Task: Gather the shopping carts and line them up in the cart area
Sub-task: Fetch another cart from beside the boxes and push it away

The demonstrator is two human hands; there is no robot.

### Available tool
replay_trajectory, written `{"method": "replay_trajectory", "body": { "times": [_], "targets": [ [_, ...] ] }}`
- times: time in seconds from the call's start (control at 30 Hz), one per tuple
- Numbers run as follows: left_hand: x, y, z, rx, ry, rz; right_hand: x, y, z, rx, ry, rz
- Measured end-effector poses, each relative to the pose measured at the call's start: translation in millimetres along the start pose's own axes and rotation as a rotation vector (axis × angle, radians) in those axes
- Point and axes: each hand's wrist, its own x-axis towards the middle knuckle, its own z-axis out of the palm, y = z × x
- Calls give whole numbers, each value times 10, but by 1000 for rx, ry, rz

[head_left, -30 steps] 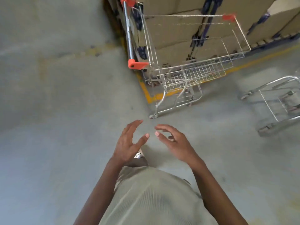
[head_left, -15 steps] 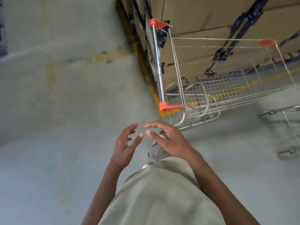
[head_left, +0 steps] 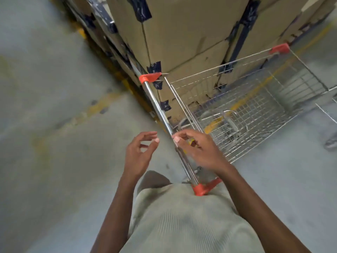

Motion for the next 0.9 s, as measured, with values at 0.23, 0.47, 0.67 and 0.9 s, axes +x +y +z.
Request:
{"method": "replay_trajectory", "body": {
  "times": [0.23, 0.47, 0.67, 0.9],
  "targets": [
    [918, 167, 251, 183, -225, 470, 103, 151, 202, 36, 294, 180],
    [1864, -117, 266, 383, -699, 820, 130, 79, 801, -3, 665, 526],
    [2604, -149, 159, 541, -631, 1079, 298, -14, 1333, -566, 733, 885],
    [2652, -204, -10, 821, -597, 1041, 480, -103, 1782, -715, 931, 1087]
  ]
}}
